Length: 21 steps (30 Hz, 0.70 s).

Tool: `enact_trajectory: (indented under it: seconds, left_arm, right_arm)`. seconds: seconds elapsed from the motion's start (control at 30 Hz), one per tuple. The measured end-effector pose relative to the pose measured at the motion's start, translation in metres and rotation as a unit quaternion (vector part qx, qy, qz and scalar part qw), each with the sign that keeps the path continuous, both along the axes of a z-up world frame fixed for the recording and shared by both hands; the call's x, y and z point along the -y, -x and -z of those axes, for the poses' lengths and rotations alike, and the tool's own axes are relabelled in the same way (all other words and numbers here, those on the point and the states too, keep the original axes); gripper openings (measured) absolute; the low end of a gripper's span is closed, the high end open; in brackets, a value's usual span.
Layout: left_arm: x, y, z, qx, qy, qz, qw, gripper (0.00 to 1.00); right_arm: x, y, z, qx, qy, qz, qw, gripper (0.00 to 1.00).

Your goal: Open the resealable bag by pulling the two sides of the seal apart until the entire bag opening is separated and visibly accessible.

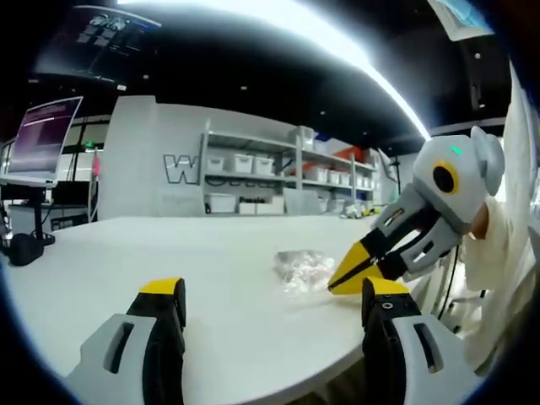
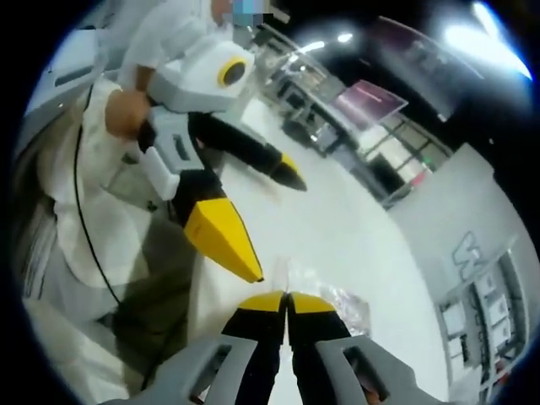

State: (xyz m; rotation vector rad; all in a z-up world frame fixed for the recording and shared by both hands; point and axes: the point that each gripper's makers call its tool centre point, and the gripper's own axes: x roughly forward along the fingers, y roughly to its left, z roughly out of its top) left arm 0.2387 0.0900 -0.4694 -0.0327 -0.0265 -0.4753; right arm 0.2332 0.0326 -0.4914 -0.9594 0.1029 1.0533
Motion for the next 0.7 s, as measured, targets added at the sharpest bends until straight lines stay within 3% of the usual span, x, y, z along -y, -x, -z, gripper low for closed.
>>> enact_trajectory:
  seconds: [0.23,0.47,0.6,0.7]
  left_arm:
    - [0.002,-0.001,0.0,-0.01,0.009,0.003,0.9999,0.8]
    - [0.006,-0.001,-0.002,-0.03,0.037,0.016,0.9987,0.69]
    - [0.011,0.001,0.0,-0.047,0.036,0.027,0.9979,0.56]
    - [0.014,0.003,0.001,-0.068,0.054,0.032,0.9957,0.48]
  right_arm:
    - [0.001,-0.001,-0.002,-0.045,-0.078,0.03,0.9955,0.0]
    - [0.005,-0.004,-0.005,-0.059,-0.127,0.052,0.9888,0.0]
    - [0.008,-0.004,-0.003,-0.071,-0.142,0.061,0.9854,0.0]
    - [0.008,-0.003,-0.004,-0.082,-0.167,0.067,0.9803,0.0]
